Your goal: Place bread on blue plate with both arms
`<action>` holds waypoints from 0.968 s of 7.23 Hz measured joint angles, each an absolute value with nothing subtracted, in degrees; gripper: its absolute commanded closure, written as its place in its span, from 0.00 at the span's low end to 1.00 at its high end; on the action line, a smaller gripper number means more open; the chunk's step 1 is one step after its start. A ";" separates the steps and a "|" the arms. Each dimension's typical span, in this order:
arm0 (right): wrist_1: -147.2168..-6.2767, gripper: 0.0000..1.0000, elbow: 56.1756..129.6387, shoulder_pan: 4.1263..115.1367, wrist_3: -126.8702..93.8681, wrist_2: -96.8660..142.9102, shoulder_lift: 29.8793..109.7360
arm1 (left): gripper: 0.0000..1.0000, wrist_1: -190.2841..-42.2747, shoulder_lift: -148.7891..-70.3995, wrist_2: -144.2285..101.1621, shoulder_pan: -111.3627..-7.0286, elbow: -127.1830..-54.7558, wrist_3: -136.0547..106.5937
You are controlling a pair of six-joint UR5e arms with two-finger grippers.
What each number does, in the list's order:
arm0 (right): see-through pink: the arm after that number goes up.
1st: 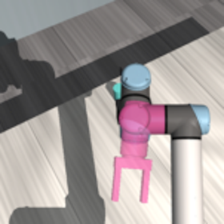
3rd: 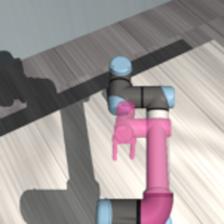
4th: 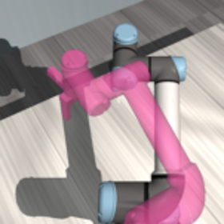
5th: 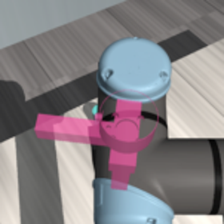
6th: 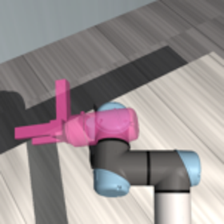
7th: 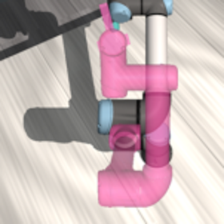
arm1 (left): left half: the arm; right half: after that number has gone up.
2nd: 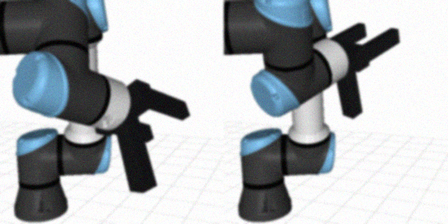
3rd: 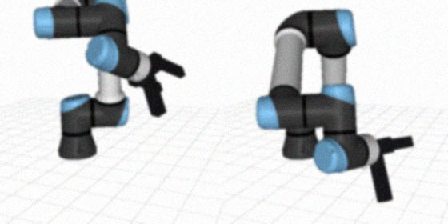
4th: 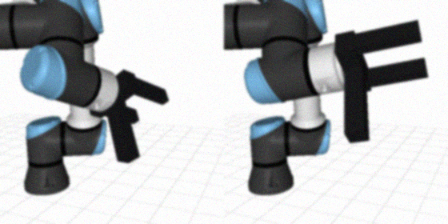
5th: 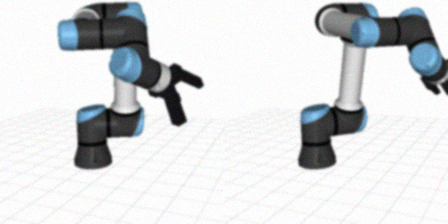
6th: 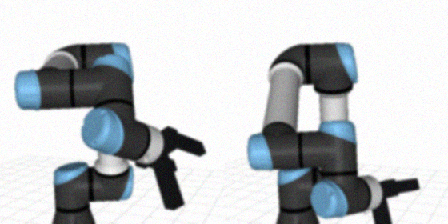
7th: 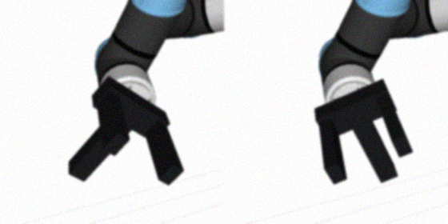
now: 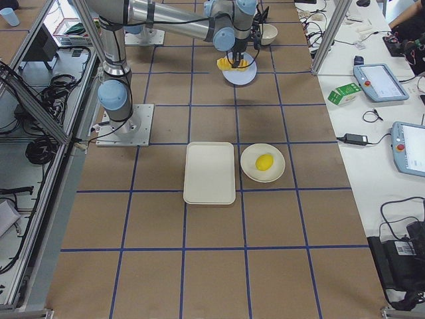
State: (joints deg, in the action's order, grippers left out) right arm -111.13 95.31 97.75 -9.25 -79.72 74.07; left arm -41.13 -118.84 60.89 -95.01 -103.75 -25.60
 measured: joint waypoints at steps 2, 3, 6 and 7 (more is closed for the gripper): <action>-116.19 0.58 95.26 99.14 -11.61 -78.65 70.00 | 0.00 -41.03 -118.19 64.64 -94.53 -103.31 -25.79; -118.41 0.58 95.31 99.47 -12.72 -78.54 68.40 | 0.00 -41.00 -117.32 69.17 -94.05 -102.99 -25.59; -121.30 0.20 95.53 100.96 -15.79 -78.63 65.11 | 0.00 -44.19 -112.80 78.05 -90.03 -101.67 -19.36; -121.64 0.00 95.54 101.62 -15.99 -78.72 64.63 | 0.00 -47.90 -110.87 82.96 -89.00 -100.53 -16.21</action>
State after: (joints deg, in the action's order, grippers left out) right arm -121.64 95.54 101.62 -15.99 -78.72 64.63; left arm -47.90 -110.87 82.96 -89.00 -100.53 -16.21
